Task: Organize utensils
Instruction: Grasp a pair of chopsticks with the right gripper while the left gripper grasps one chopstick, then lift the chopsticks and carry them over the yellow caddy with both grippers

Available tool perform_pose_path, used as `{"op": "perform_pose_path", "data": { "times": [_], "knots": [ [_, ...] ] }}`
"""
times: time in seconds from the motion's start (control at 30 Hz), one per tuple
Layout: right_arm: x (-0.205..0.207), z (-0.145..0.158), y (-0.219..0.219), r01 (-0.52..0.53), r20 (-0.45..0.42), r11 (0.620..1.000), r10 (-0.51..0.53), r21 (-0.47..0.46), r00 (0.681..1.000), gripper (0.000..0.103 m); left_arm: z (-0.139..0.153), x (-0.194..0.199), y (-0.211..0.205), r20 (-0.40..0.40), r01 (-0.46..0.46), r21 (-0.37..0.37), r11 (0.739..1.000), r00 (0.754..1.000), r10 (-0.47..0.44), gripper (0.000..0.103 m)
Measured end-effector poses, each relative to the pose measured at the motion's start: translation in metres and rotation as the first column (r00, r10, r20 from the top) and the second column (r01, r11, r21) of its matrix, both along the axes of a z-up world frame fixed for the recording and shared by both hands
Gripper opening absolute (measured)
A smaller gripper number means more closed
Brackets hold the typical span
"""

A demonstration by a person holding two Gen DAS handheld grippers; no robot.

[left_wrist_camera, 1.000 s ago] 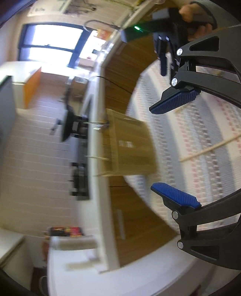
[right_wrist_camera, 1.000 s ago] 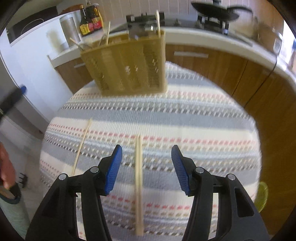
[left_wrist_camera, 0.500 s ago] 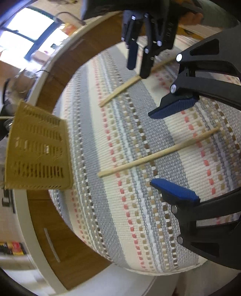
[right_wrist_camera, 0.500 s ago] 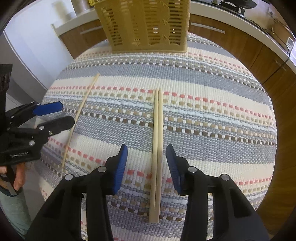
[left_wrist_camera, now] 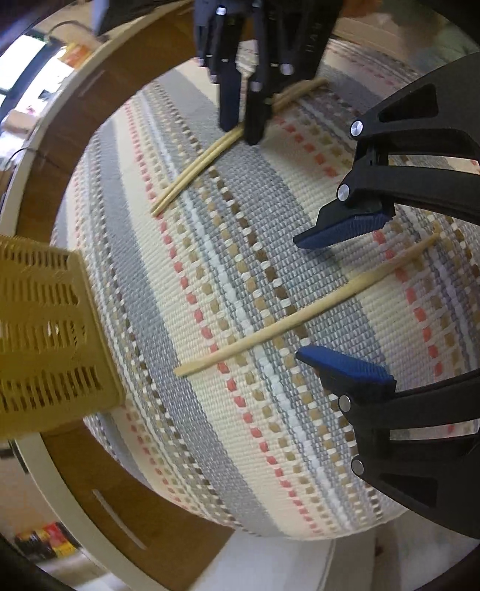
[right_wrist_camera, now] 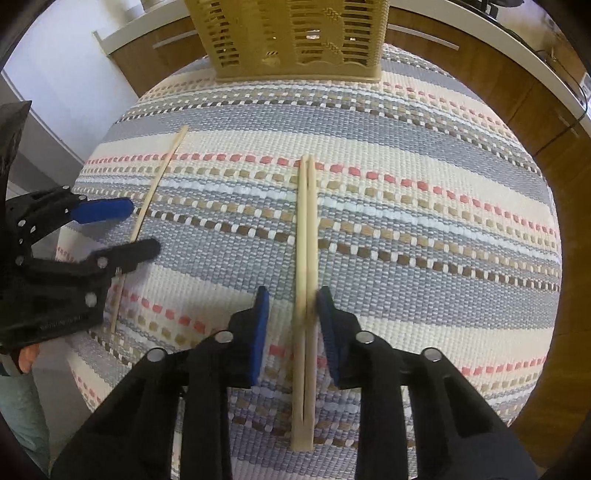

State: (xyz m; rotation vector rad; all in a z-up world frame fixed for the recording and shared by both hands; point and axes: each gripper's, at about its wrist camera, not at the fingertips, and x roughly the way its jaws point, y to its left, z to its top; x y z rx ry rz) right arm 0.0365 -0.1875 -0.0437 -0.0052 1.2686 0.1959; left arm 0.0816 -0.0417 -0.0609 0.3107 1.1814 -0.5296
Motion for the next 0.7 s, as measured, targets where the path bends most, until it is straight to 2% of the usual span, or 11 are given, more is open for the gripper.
{"op": "perform_pose_path", "data": {
  "times": [0.1,0.17,0.3,0.4,0.47,0.7],
  "knots": [
    [0.002,0.0,0.004,-0.014,-0.001,1.0,0.014,-0.02,1.0,0.017,0.0,0.001,-0.003,-0.001,0.013,0.027,1.0,1.0,-0.013,0.049],
    [0.002,0.001,0.007,-0.024,-0.001,0.999,0.024,-0.029,1.0,0.011,-0.001,0.002,-0.01,0.009,0.019,0.061,0.998,1.0,-0.02,0.04],
    [0.005,-0.002,0.011,-0.045,-0.007,0.998,0.045,-0.032,0.999,0.01,0.0,0.004,-0.013,0.013,0.02,0.072,0.997,1.0,-0.021,0.036],
    [0.005,-0.001,0.009,-0.051,-0.013,0.999,0.051,-0.009,0.999,0.01,0.0,-0.001,-0.018,0.026,0.031,0.084,0.996,0.999,-0.033,0.025],
    [0.007,0.0,0.007,-0.049,-0.006,0.999,0.049,0.005,0.999,0.01,-0.001,-0.006,-0.021,0.028,0.032,0.094,0.995,0.999,-0.035,0.01],
    [0.002,0.009,-0.001,-0.054,0.029,0.997,0.052,0.053,0.998,0.01,-0.001,-0.003,-0.014,0.016,0.0,0.059,0.998,1.0,-0.001,0.003]
  ]
}}
